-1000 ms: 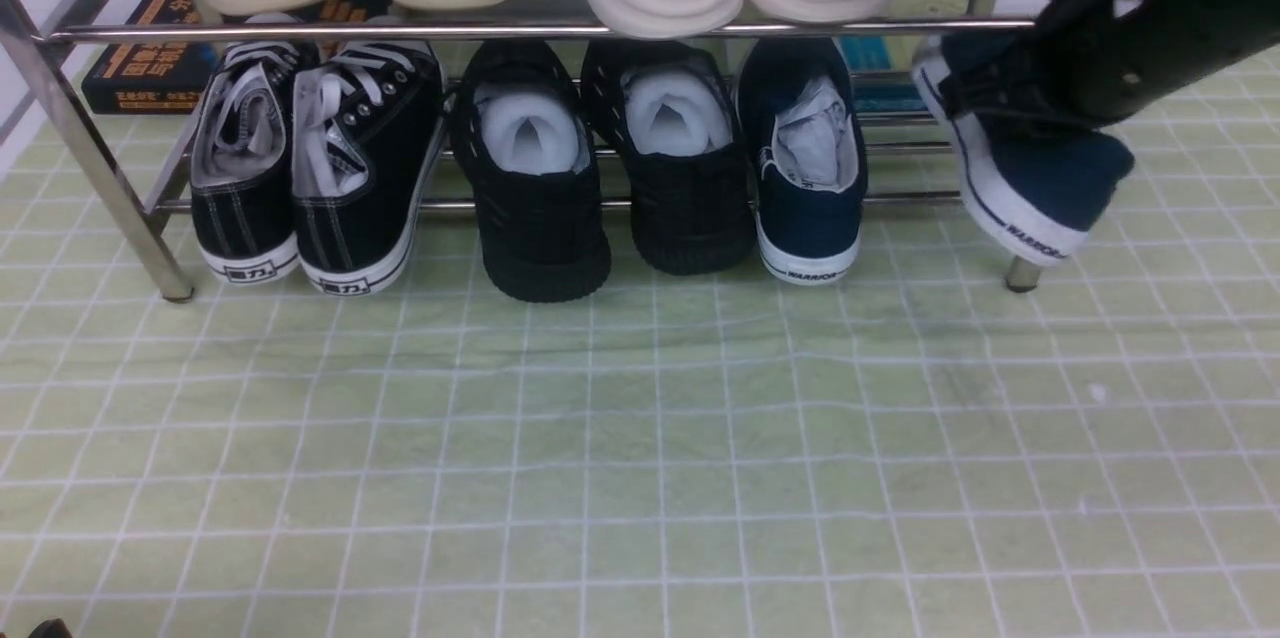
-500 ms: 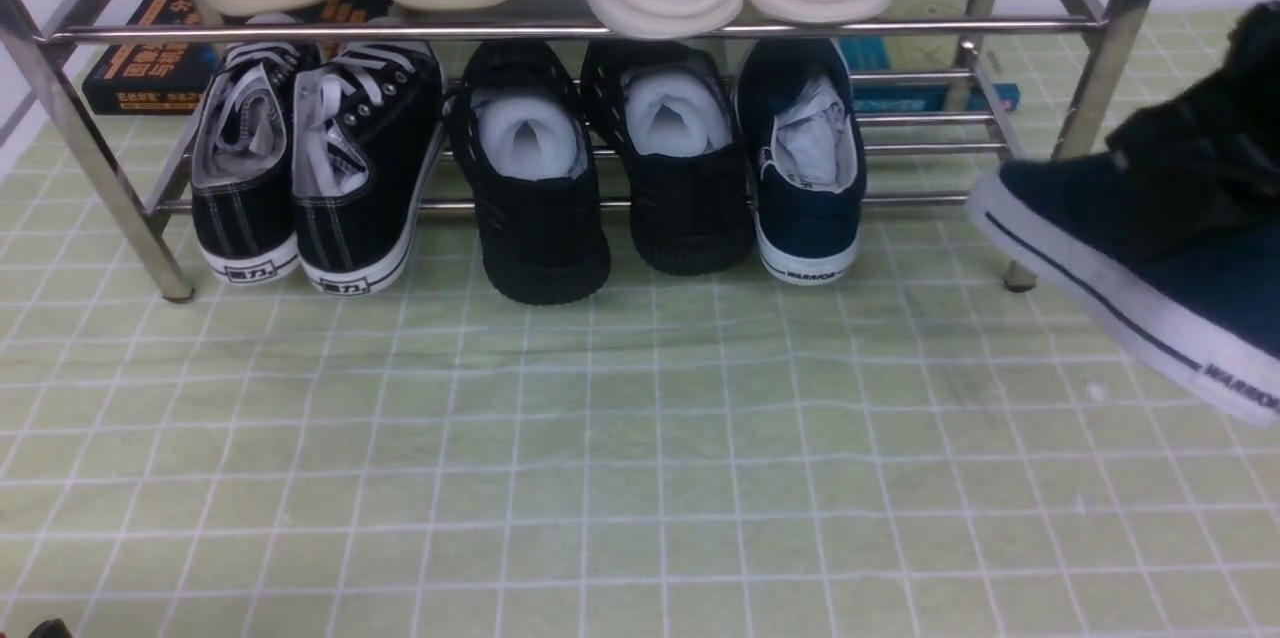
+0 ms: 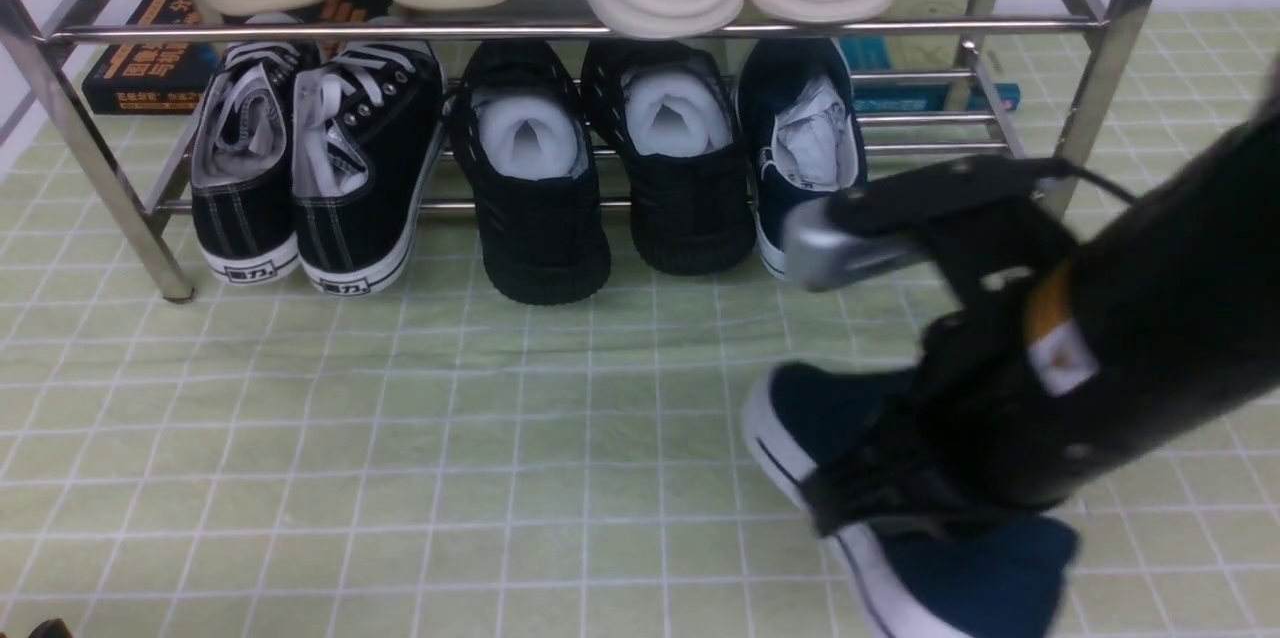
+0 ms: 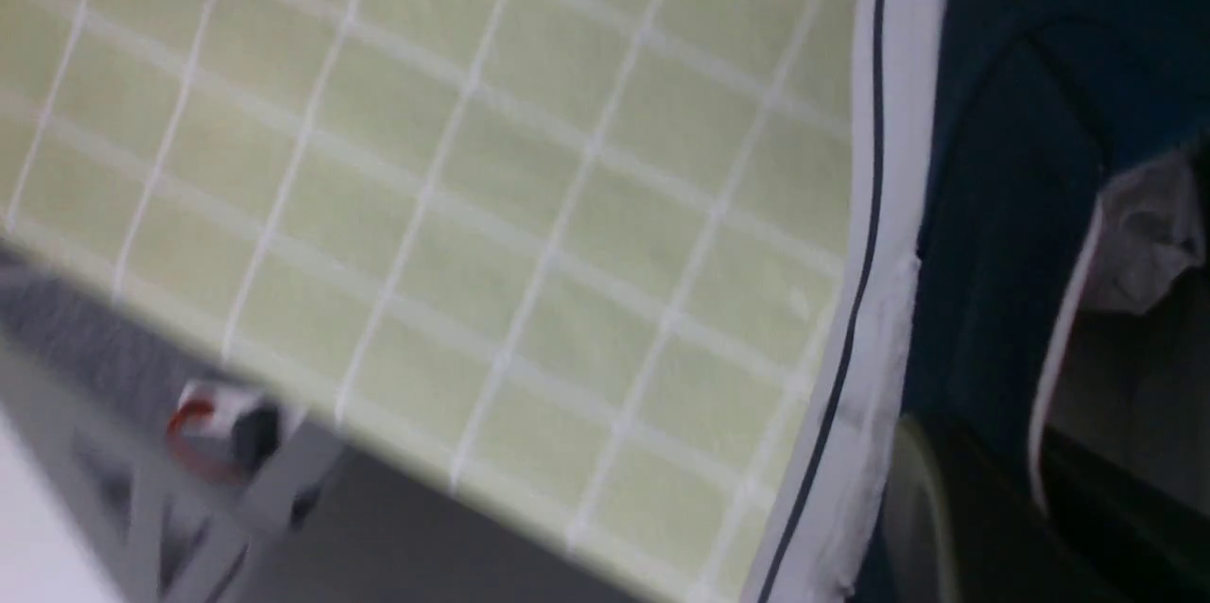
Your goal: Take the shoes off the shelf with your hand from the green coffee tablecloth.
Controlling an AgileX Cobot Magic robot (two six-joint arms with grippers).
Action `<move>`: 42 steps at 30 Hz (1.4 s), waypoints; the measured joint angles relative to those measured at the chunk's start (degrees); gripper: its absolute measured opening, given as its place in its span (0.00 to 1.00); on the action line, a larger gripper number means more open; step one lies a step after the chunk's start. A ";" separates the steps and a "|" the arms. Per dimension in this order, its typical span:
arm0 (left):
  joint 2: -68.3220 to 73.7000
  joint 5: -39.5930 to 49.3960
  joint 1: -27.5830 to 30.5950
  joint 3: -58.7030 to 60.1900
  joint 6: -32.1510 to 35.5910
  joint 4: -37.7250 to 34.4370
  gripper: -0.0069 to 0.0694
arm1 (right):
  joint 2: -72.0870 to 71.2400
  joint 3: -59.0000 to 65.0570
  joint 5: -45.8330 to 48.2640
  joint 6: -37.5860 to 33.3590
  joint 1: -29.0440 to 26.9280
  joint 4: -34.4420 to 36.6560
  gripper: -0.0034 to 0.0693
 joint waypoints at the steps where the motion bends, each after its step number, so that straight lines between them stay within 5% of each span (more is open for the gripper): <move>1: 0.00 0.00 0.00 0.00 0.00 0.00 0.41 | 0.93 0.00 -1.61 2.23 0.92 -2.06 0.08; 5: 0.00 0.00 0.00 0.00 0.00 0.00 0.41 | 5.95 0.00 -6.23 11.33 3.08 -10.56 0.09; 14: 0.00 0.00 0.00 0.00 0.00 0.00 0.41 | 13.73 0.00 -9.70 18.12 3.07 -15.25 0.09; 24: 0.00 0.00 0.00 0.00 0.00 0.00 0.41 | 14.89 -0.06 -12.67 19.41 3.15 -14.77 0.09; 34: 0.00 0.00 0.00 0.00 0.00 0.00 0.41 | 13.89 -10.76 -0.56 15.07 6.33 -11.06 0.10; 42: 0.00 0.00 0.00 0.00 0.00 0.00 0.41 | 18.30 -11.50 1.57 16.35 7.36 -15.65 0.10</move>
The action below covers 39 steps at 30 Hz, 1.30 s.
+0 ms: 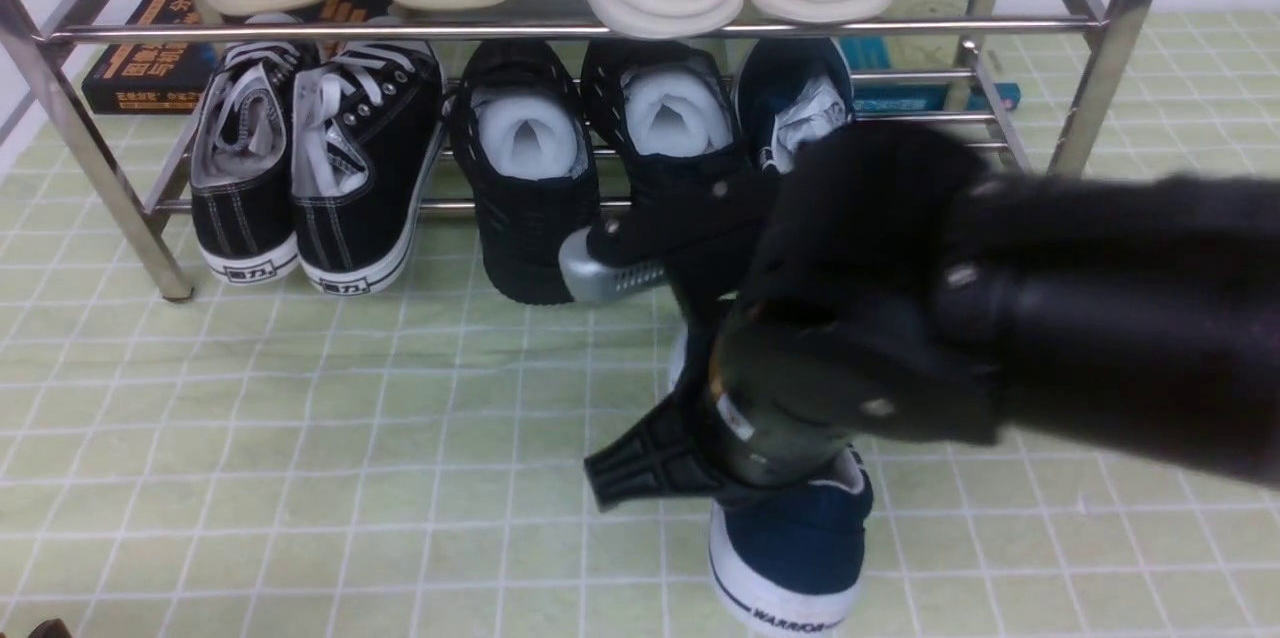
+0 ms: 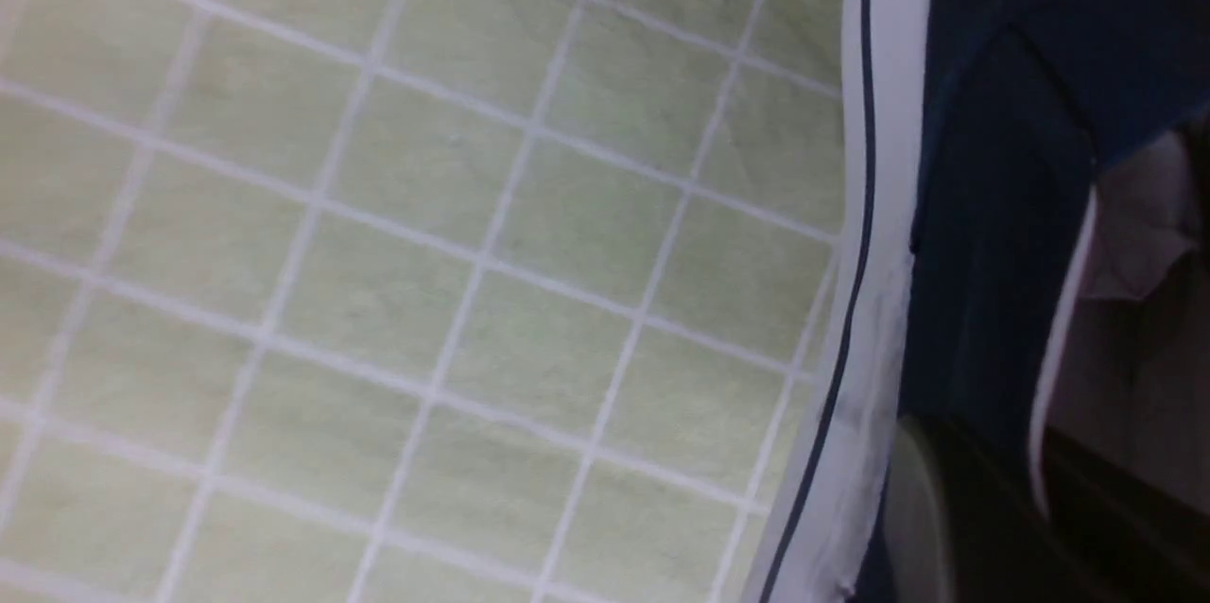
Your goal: Take the shoes off the shelf with your hand from the green coffee tablecloth.
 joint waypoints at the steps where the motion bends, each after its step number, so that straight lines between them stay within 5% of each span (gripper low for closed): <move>1: 0.00 0.00 0.00 0.00 0.00 0.00 0.41 | 0.43 0.00 0.00 0.34 0.00 -0.34 0.10; 13: 0.00 0.00 0.00 0.00 0.00 0.00 0.41 | 6.14 -0.18 -1.48 5.65 0.50 3.34 0.13; 18: 0.00 0.00 0.00 0.00 0.00 0.00 0.41 | 6.44 -0.23 -1.53 5.63 1.03 4.84 0.29; 19: 0.00 0.00 0.00 0.00 0.00 0.00 0.41 | 6.29 -0.30 -1.43 4.42 1.14 5.93 0.40; 23: 0.00 0.00 0.00 0.00 0.00 0.00 0.41 | 4.79 -0.74 0.35 -1.44 1.14 7.07 0.57; 28: 0.00 0.00 0.00 0.00 0.00 0.00 0.41 | 1.05 -4.63 5.15 -8.88 1.03 3.79 0.62; 33: 0.00 0.00 0.00 0.00 0.00 0.00 0.41 | -2.54 -11.29 10.22 -13.11 -1.84 -1.24 0.46; 39: 0.00 0.00 0.00 0.00 0.00 0.00 0.41 | -2.66 -14.12 8.17 -16.43 -11.47 -2.71 0.04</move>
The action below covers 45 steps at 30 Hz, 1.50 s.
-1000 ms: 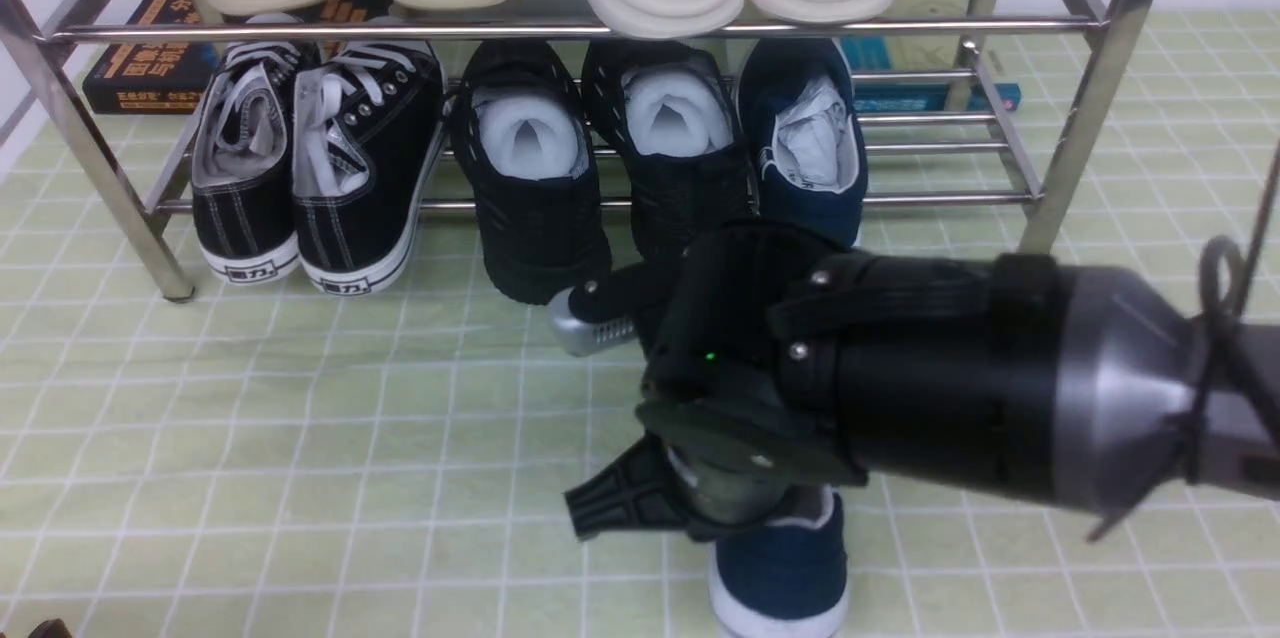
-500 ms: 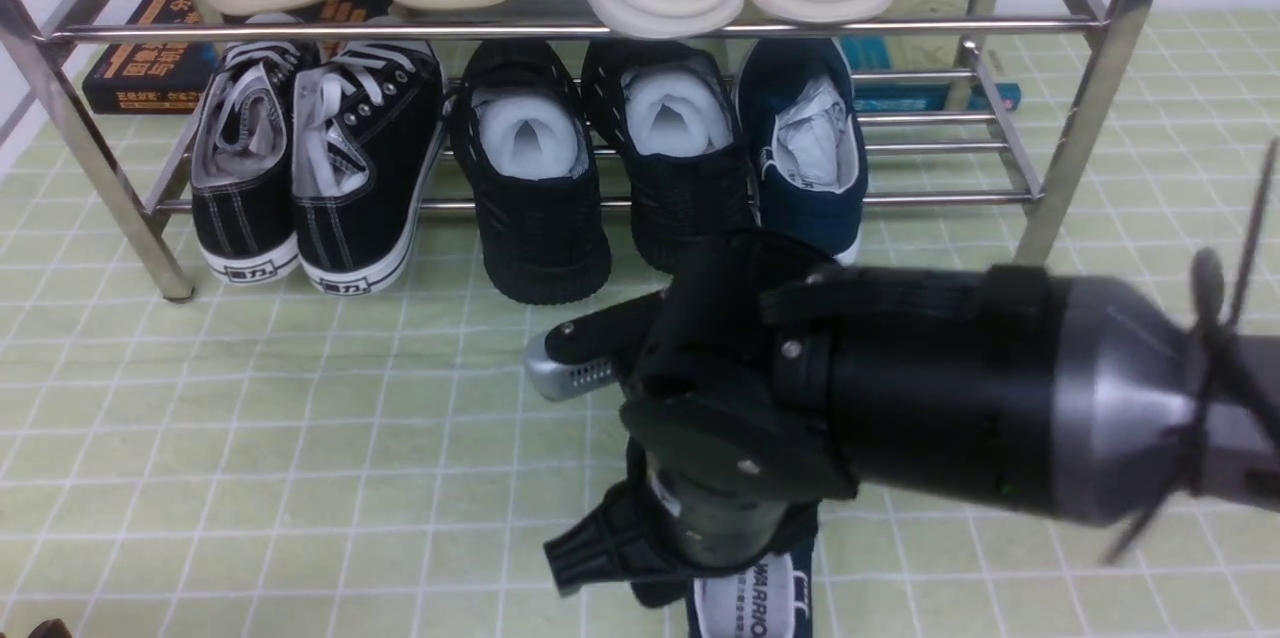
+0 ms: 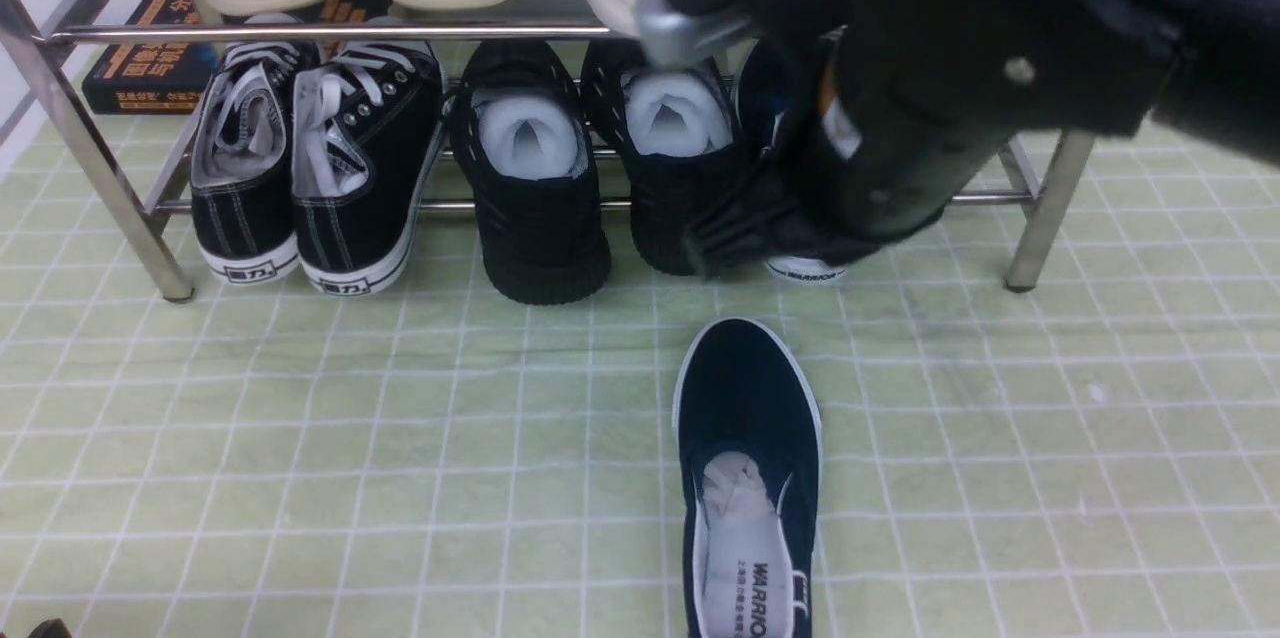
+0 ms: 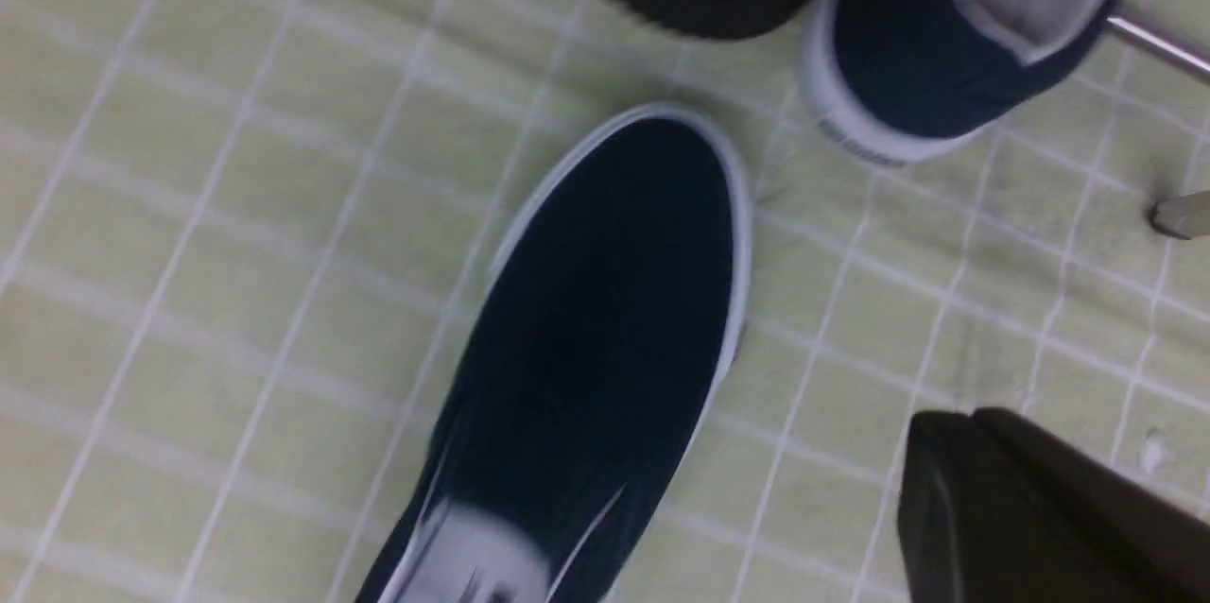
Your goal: Take the shoes off the shelf with your hand from the green coffee tablecloth.
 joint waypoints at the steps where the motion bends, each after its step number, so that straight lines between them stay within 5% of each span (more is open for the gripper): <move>1: 0.00 0.00 0.00 0.00 0.00 0.00 0.41 | 0.47 0.00 -1.33 0.00 -1.52 0.65 0.03; 10: 0.00 0.00 0.00 0.00 0.00 0.00 0.41 | 6.39 -0.06 -15.76 -1.75 -13.52 9.41 0.08; 22: 0.00 0.00 0.00 0.00 0.00 0.00 0.41 | 12.59 -0.16 -29.36 -3.19 -14.60 9.02 0.53; 25: 0.00 0.00 0.00 0.00 0.00 0.00 0.41 | 13.92 -0.16 -29.46 -3.19 -14.60 7.57 0.58; 45: 0.00 0.00 0.00 0.00 0.00 0.00 0.41 | 18.50 -0.48 -30.35 -3.19 -14.60 0.85 0.45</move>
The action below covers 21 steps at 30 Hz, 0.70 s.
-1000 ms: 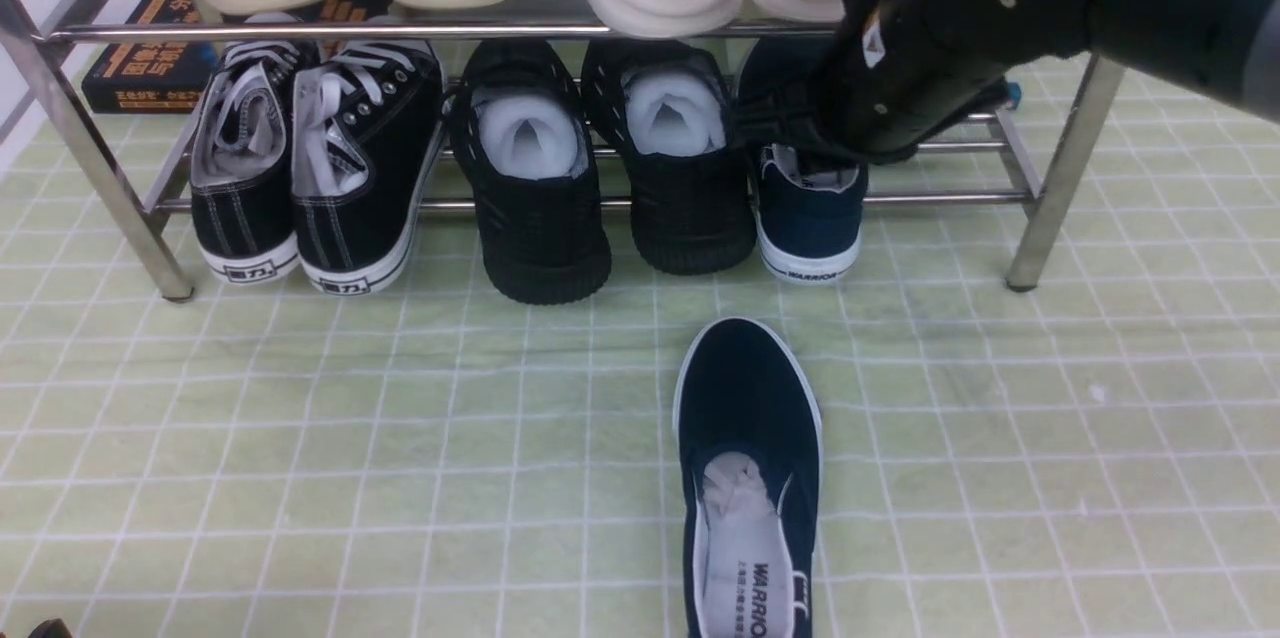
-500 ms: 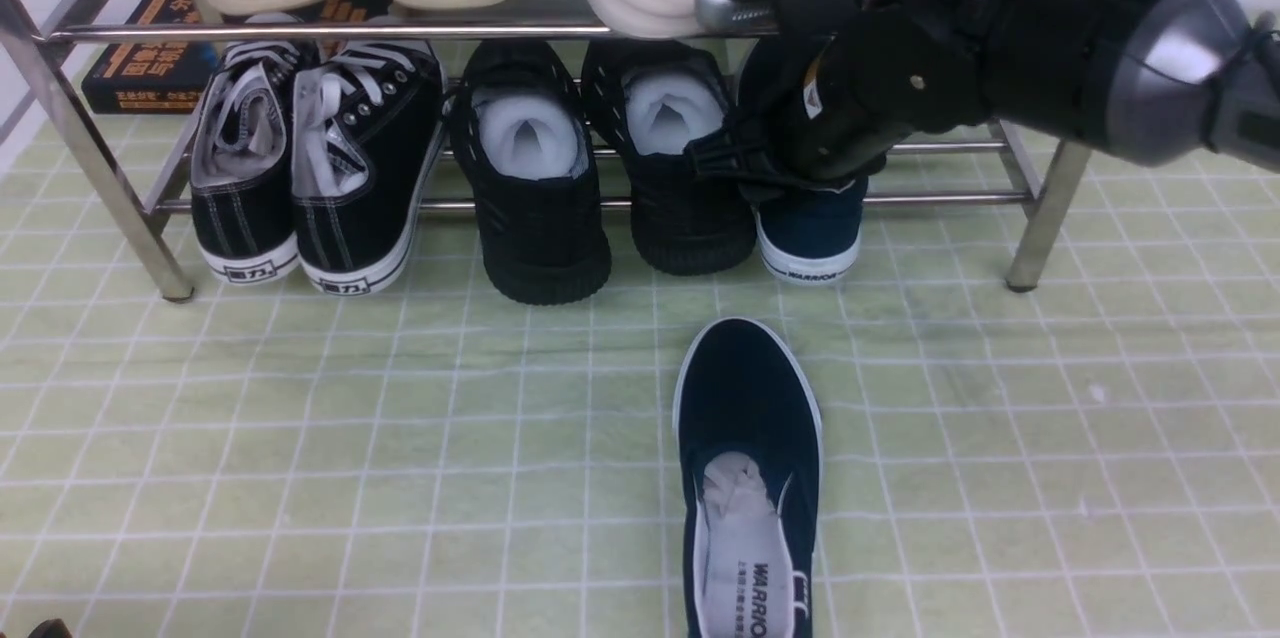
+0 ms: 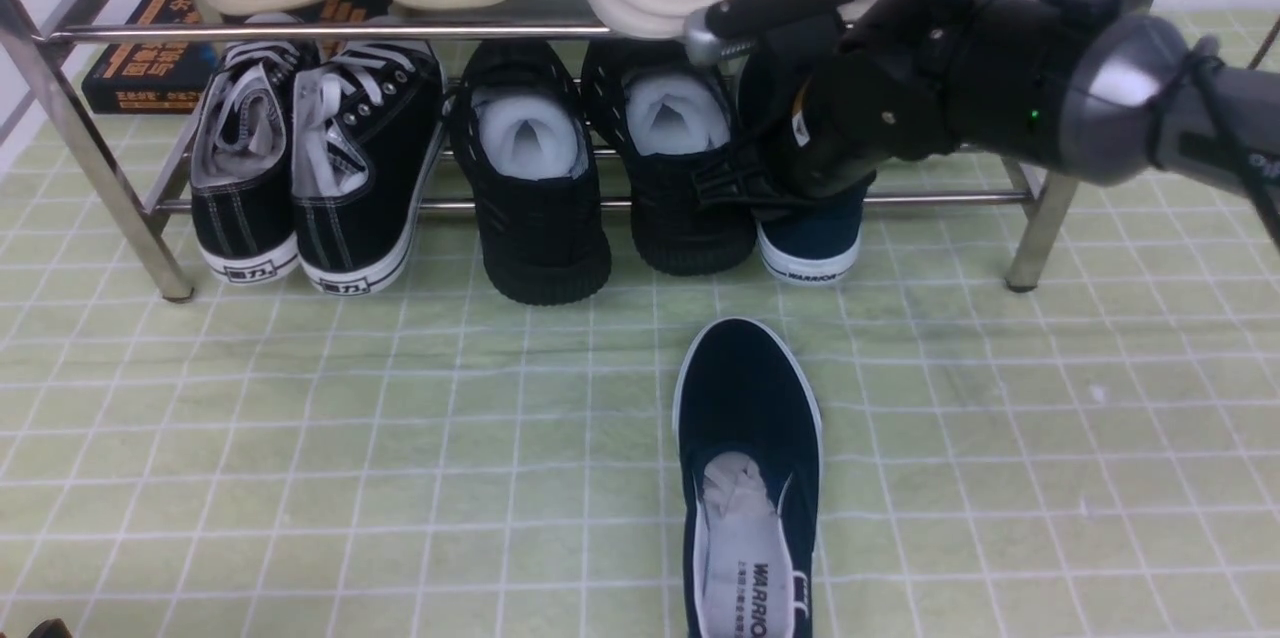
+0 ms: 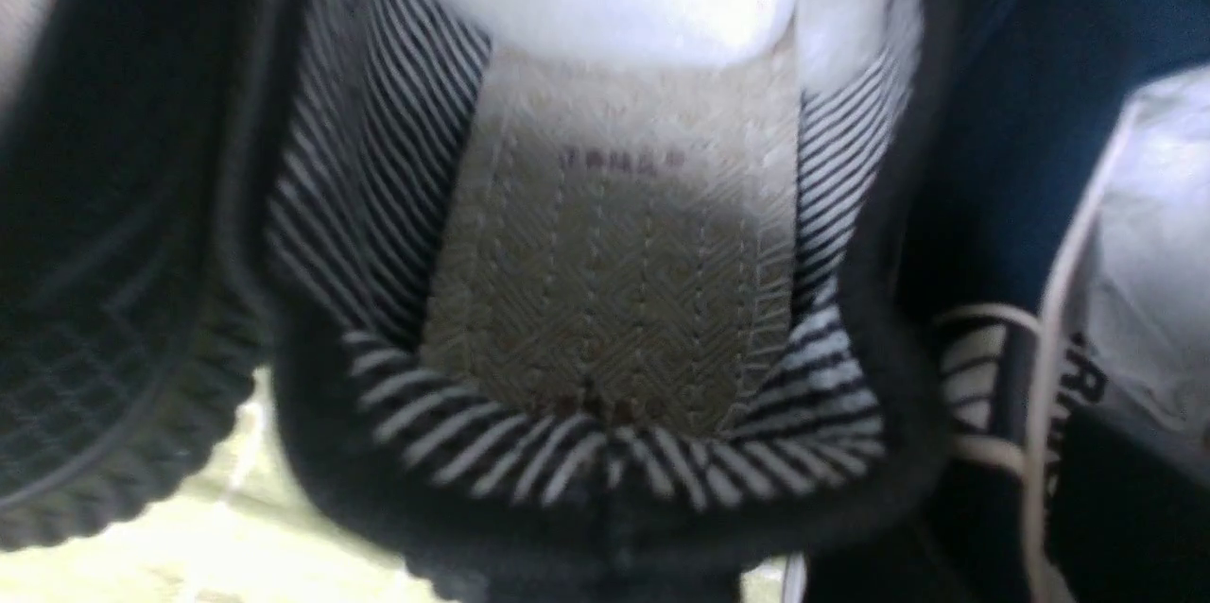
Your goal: Take the shoes off the shelf with your hand from the green coffee tablecloth.
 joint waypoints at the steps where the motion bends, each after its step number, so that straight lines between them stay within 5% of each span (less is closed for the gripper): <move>1: 0.00 0.00 0.00 0.00 0.00 0.00 0.41 | 0.11 0.00 -0.12 0.00 0.00 -0.38 0.44; 10: 0.00 0.00 0.00 0.00 0.00 0.00 0.41 | -0.43 0.00 1.63 -0.06 0.12 -1.30 0.11; 21: 0.00 0.00 0.00 0.00 0.00 0.00 0.41 | -18.15 0.00 26.56 -6.16 0.03 6.71 0.11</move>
